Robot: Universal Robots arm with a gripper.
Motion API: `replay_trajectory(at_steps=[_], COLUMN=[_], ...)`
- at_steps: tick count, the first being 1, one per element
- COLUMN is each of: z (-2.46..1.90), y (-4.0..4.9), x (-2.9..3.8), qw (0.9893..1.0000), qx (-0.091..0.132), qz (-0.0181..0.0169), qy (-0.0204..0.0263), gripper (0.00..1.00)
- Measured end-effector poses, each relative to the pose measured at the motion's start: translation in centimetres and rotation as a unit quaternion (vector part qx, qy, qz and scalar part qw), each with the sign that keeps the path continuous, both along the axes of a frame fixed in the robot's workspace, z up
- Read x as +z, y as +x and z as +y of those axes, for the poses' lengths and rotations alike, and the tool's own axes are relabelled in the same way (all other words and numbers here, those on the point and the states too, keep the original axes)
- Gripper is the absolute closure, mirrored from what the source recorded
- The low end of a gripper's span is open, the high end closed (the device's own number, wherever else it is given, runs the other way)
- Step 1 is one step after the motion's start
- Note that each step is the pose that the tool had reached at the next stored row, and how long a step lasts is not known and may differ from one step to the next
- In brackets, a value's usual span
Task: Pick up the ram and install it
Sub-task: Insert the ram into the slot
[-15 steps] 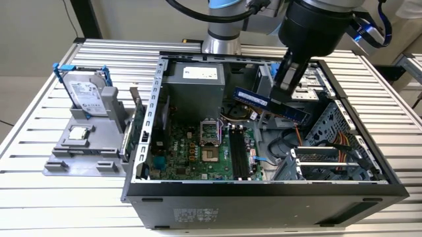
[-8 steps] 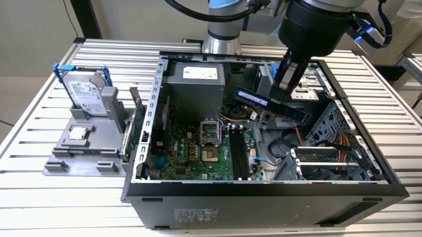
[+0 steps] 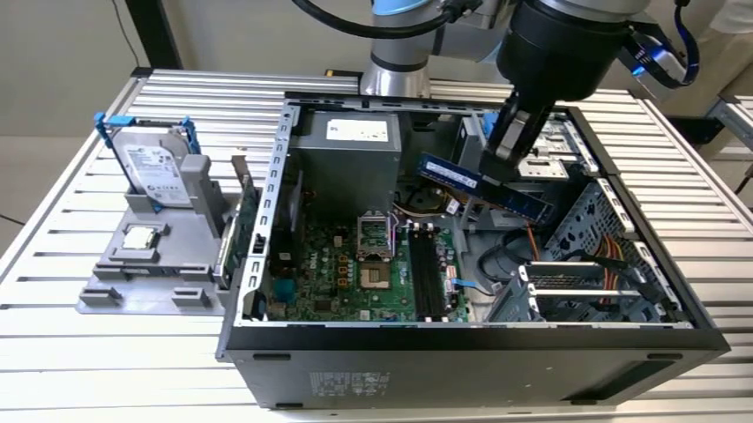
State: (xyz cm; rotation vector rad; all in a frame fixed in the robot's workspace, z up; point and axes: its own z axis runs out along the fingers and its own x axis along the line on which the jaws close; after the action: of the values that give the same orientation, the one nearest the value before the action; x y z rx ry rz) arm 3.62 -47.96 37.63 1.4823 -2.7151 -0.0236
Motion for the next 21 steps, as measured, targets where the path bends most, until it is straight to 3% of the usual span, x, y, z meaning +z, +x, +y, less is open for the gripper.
replay_trajectory(at_steps=[13, 21], z=[0.00, 0.00], y=[0.00, 0.00], x=[0.01, 0.00], qw=[0.9997, 0.9986], qx=[-0.025, -0.054], qz=[0.0000, 0.0000], qy=[-0.0001, 0.0000], gripper=[1.00, 1.00])
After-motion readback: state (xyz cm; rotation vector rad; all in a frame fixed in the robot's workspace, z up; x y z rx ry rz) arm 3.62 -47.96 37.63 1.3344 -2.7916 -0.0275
